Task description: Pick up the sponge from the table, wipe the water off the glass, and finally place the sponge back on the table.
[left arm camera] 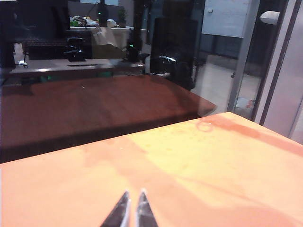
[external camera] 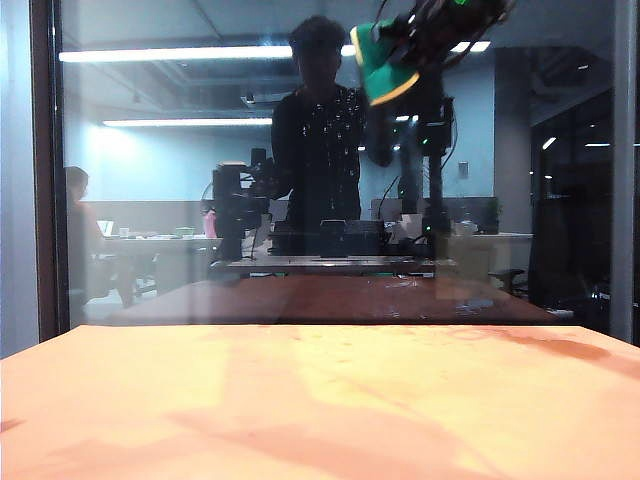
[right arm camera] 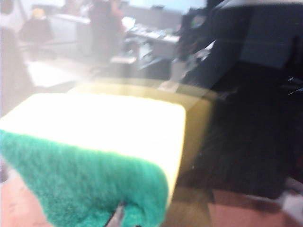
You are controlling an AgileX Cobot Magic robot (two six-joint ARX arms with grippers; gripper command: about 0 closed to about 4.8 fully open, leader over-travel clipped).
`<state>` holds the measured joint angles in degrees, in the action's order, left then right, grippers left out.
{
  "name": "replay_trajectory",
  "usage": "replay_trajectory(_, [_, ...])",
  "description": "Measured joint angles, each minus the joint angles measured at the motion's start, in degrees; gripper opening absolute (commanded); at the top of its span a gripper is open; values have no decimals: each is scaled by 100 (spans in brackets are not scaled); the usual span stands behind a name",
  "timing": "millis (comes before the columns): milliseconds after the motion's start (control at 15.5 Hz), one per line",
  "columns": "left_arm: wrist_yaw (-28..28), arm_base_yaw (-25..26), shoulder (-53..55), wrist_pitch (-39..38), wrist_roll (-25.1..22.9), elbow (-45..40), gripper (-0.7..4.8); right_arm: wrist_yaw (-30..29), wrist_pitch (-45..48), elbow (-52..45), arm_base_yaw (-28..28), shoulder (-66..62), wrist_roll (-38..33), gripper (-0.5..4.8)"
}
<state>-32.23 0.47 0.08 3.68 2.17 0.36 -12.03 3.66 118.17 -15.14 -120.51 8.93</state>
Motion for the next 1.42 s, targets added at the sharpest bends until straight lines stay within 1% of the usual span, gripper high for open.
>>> replay_trajectory(129, [7,0,0,4,0,0,25,-20,-17,2,-203,-284,-4,-7])
replay_trajectory(194, [7,0,0,2,0,0,25,-7,-179,2,-267,-363,-4,-7])
replay_trajectory(323, [9,0,0,4,0,0,25,138,-717,-13,-380,-468,-2,-7])
replay_trajectory(517, [11,-2,0,2,0,0,25,376,-1438,-20,-391,-645,-4,-7])
replay_trajectory(647, [11,0,0,2,0,0,25,433,-1589,-24,-389,-708,4,-7])
replay_trajectory(841, [11,0,0,4,0,0,25,442,-1572,35,-393,-682,13,-7])
replay_trajectory(1035, [11,0,0,4,0,0,25,431,-1722,999,-404,-603,15,-7])
replay_trajectory(1164, [11,-2,0,4,0,0,25,575,-1687,1615,-437,-562,15,-7])
replay_trajectory(1293, [11,0,0,4,0,0,25,597,-1751,1912,-437,-562,13,-7])
replay_trajectory(1423, [11,0,0,2,0,0,25,601,-1738,1921,-468,-557,13,-7])
